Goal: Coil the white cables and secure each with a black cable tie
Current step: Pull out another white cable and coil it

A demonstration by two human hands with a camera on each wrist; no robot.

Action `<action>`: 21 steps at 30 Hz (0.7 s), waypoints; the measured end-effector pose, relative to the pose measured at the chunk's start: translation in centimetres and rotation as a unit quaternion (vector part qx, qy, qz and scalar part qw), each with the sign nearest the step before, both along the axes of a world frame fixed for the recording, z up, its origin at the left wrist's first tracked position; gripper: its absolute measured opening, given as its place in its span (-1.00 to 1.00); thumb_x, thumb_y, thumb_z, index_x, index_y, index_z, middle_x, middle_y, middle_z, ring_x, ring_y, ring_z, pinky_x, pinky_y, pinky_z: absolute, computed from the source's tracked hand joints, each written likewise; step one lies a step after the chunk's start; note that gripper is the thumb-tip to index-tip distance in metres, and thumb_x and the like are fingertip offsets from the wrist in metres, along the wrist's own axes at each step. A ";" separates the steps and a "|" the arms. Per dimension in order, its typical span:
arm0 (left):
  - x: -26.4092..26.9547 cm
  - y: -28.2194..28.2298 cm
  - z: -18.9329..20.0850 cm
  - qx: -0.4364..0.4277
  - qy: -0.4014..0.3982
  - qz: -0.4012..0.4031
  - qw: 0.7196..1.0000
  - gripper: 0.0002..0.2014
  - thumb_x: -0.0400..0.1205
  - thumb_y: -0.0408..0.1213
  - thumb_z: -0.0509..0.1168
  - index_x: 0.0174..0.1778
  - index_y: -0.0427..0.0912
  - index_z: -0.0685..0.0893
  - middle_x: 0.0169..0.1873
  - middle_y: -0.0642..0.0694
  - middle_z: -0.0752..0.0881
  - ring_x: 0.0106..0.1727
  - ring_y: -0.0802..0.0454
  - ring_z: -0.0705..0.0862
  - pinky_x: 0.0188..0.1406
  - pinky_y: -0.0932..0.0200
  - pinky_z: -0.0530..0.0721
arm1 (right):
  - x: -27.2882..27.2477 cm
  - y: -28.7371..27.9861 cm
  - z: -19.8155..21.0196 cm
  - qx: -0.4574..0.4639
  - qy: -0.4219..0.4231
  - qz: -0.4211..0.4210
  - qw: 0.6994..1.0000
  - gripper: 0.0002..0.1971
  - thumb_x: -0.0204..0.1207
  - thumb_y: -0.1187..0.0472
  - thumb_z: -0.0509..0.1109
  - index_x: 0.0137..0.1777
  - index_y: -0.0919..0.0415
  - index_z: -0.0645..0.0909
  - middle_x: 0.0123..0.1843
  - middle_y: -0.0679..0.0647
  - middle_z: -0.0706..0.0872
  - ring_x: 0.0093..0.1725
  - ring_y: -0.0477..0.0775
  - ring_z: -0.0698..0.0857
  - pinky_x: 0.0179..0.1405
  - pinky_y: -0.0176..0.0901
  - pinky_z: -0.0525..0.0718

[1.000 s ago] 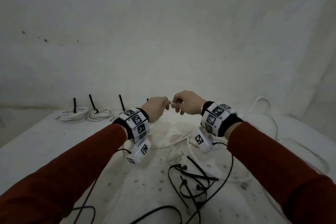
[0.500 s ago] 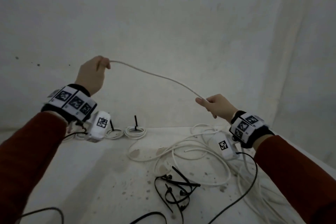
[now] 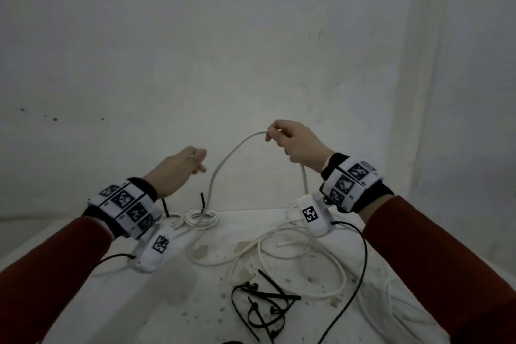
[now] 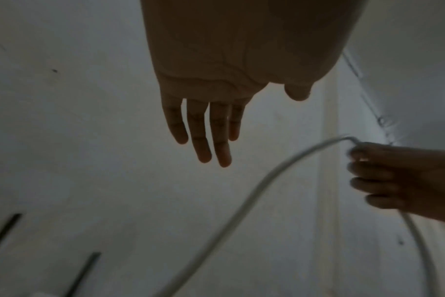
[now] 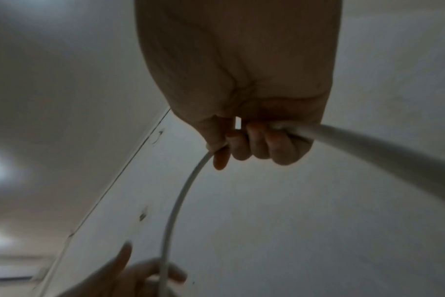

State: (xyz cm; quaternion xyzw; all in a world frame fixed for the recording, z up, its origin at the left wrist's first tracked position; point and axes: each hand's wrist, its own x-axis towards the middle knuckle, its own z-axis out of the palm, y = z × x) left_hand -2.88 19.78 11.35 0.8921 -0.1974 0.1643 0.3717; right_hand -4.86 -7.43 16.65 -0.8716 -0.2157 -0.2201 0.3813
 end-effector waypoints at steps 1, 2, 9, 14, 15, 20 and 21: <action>-0.5 -0.9 0.6 -0.002 -0.016 -0.023 1.000 -0.51 0.67 0.19 -0.06 0.18 -0.13 0.52 -0.03 0.00 0.75 0.04 0.02 0.69 0.15 0.10 0.52 | 0.0 1.1 0.0 -0.016 -0.006 0.011 1.000 -0.75 0.69 0.10 0.20 -0.18 0.06 0.63 -0.43 -0.03 0.43 -0.63 -0.18 0.31 -0.65 -0.42 0.26; -1.1 -1.8 1.3 -0.010 -0.027 -0.047 0.998 -0.55 0.67 0.15 -0.02 0.18 -0.12 0.51 -0.03 0.00 0.75 0.03 0.02 0.70 0.13 0.11 0.55 | 0.0 2.2 0.1 -0.027 -0.015 0.020 0.999 -0.77 0.69 0.10 0.21 -0.14 0.07 0.64 -0.43 -0.03 0.44 -0.63 -0.17 0.32 -0.65 -0.42 0.28; -1.5 -3.1 4.6 0.035 -0.129 0.027 0.991 -0.70 0.77 -0.18 0.01 -0.25 -0.12 0.51 -0.38 -0.05 0.52 -0.38 -0.03 0.47 -0.44 0.35 0.41 | 0.4 5.5 0.7 0.058 -0.029 0.047 0.997 -0.81 0.66 0.08 0.30 -0.13 0.15 0.59 -0.45 -0.01 0.45 -0.55 -0.06 0.35 -0.57 -0.25 0.38; -0.1 1.7 6.0 -0.006 -0.201 0.173 0.964 -0.78 0.73 -0.36 0.00 -0.19 -0.21 0.48 -0.28 -0.19 0.55 -0.27 -0.11 0.46 -0.37 0.15 0.20 | 0.1 2.8 -0.9 0.046 0.069 0.091 0.992 -0.75 0.68 0.07 0.26 -0.14 0.20 0.61 -0.43 0.01 0.44 -0.55 -0.03 0.29 -0.61 -0.28 0.29; 0.1 2.7 6.1 -0.002 -0.204 0.190 0.960 -0.76 0.75 -0.34 -0.01 -0.18 -0.23 0.49 -0.28 -0.19 0.54 -0.27 -0.12 0.46 -0.38 0.17 0.19 | 0.1 2.0 -1.3 0.014 0.056 0.090 0.994 -0.72 0.68 0.05 0.25 -0.17 0.17 0.63 -0.43 0.01 0.46 -0.54 -0.02 0.32 -0.57 -0.26 0.33; 1.9 6.9 4.7 0.016 -0.189 0.256 0.948 -0.72 0.77 -0.29 -0.05 -0.17 -0.23 0.49 -0.27 -0.20 0.54 -0.25 -0.14 0.46 -0.27 0.16 0.23 | -0.1 -1.8 -3.3 -0.186 -0.018 0.001 0.982 -0.63 0.69 -0.06 0.17 -0.34 -0.06 0.60 -0.32 0.23 0.66 -0.25 0.23 0.63 -0.17 0.05 0.53; 2.2 7.4 4.4 0.021 -0.185 0.263 0.947 -0.71 0.78 -0.29 -0.06 -0.15 -0.23 0.51 -0.25 -0.21 0.55 -0.25 -0.14 0.47 -0.26 0.17 0.24 | -0.2 -2.4 -3.5 -0.194 -0.015 -0.009 0.981 -0.63 0.69 -0.07 0.16 -0.32 -0.04 0.60 -0.33 0.21 0.66 -0.27 0.19 0.62 -0.19 0.03 0.52</action>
